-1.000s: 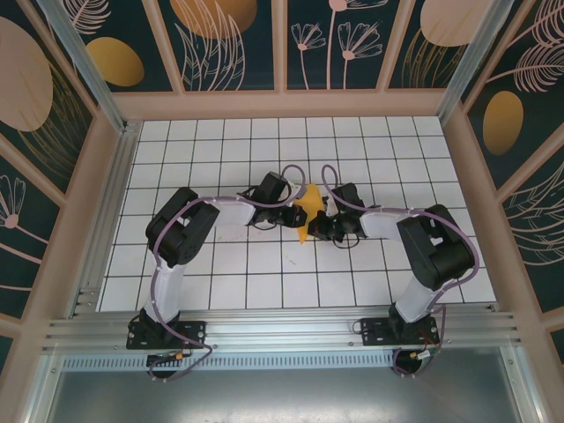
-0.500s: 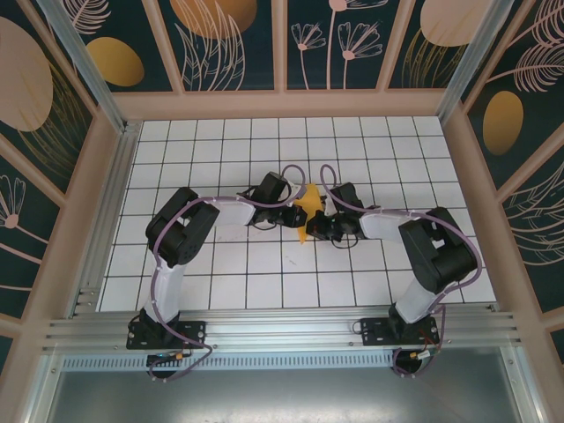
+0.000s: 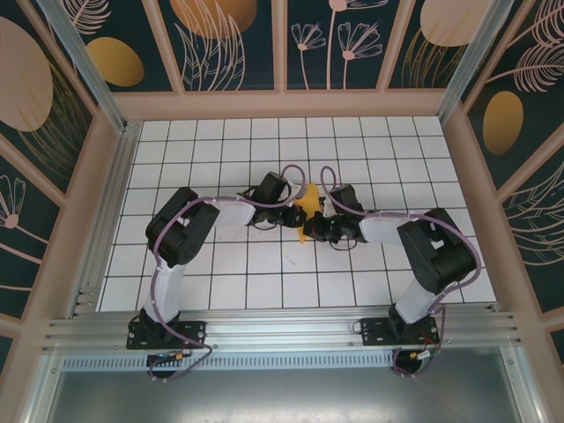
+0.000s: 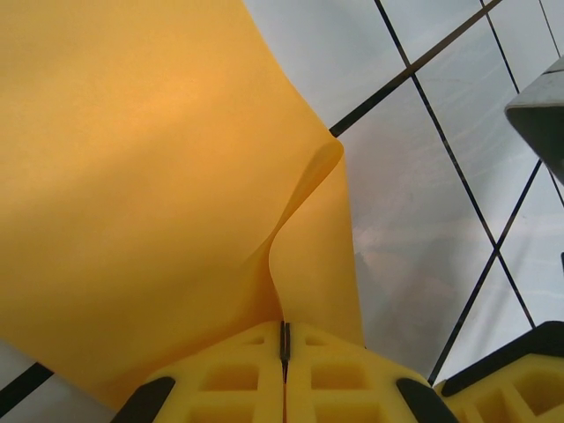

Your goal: Fold a paper plane with a square sheet of paper (pick it up from the middle)

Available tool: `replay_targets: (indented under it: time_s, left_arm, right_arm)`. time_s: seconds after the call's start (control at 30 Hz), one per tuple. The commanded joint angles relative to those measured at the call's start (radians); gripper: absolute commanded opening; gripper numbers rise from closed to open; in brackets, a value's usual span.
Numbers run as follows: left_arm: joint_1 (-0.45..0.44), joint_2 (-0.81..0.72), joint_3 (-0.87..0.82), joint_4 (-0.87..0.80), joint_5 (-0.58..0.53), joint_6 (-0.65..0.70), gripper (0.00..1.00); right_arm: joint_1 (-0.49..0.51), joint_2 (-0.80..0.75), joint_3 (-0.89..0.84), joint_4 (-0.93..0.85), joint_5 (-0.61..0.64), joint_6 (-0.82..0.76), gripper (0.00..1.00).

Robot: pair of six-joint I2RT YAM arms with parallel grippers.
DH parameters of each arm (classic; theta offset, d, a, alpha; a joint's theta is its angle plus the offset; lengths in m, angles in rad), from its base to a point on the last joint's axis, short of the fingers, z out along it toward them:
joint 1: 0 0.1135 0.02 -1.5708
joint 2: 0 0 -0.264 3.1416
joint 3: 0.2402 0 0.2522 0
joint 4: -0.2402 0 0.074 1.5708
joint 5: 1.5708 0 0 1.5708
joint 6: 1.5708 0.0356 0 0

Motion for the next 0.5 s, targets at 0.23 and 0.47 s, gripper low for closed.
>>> replay_targets:
  time_s: [0.23,0.47]
  left_arm:
    - [0.008,0.017,-0.022,-0.046,-0.059,0.024,0.07]
    - [0.01,0.016,-0.022,-0.048,-0.059,0.029,0.06]
  right_arm:
    - [0.011,0.088,-0.029,0.091,-0.024,0.024,0.04]
    - [0.012,0.048,-0.033,0.108,-0.034,0.029,0.06]
